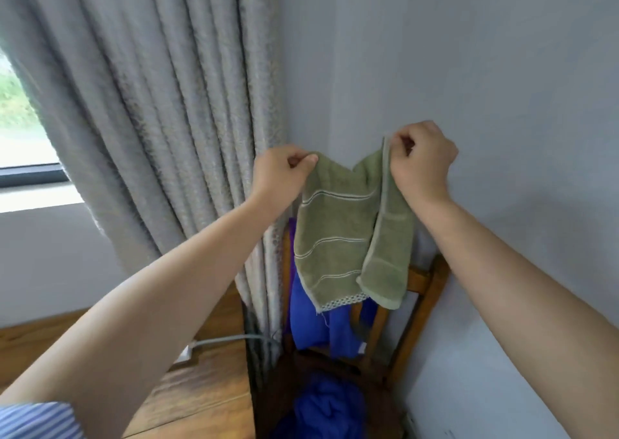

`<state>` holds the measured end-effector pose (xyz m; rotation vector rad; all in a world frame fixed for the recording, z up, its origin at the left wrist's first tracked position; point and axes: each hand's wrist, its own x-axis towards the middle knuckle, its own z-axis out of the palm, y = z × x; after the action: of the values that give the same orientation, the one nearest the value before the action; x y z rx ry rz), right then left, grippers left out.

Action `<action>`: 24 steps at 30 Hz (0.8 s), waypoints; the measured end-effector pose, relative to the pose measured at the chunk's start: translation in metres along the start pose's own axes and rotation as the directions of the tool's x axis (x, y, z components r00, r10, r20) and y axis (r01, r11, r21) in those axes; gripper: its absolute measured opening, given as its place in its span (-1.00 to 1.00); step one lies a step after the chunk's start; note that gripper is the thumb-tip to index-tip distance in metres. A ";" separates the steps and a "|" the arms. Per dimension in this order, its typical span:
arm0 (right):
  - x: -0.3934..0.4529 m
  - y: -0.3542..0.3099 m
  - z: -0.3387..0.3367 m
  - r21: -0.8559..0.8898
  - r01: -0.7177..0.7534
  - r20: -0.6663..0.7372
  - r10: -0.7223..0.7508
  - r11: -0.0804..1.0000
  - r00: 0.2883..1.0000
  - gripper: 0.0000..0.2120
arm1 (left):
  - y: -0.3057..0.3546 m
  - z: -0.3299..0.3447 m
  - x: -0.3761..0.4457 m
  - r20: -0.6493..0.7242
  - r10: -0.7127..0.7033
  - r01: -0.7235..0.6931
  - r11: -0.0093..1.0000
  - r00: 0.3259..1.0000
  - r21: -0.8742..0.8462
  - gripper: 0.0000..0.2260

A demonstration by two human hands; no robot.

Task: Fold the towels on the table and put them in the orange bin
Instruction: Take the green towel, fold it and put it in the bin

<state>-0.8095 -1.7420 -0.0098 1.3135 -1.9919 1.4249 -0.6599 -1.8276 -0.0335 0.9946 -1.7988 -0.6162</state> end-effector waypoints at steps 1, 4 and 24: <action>-0.004 -0.021 -0.004 0.019 0.040 -0.007 -0.039 0.999 0.999 -0.83 | 0.001 -0.024 -0.004 -0.039 0.000 -0.001 1.000 0.999 -0.020 -0.86; -0.021 -0.079 -0.015 0.061 0.114 -0.025 -0.113 0.992 0.993 -0.81 | 0.003 -0.089 -0.022 -0.151 0.003 -0.014 0.998 0.988 -0.066 -0.88; -0.285 -0.372 0.080 0.364 -0.053 0.553 -0.170 0.930 0.816 -0.81 | -0.135 -0.486 -0.255 -0.419 -0.328 0.468 0.833 0.847 0.294 -0.80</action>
<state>-0.3376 -1.6992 -0.0473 2.1787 -2.0561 1.5452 -0.1154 -1.6777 -0.0603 1.6774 -1.4130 -0.2996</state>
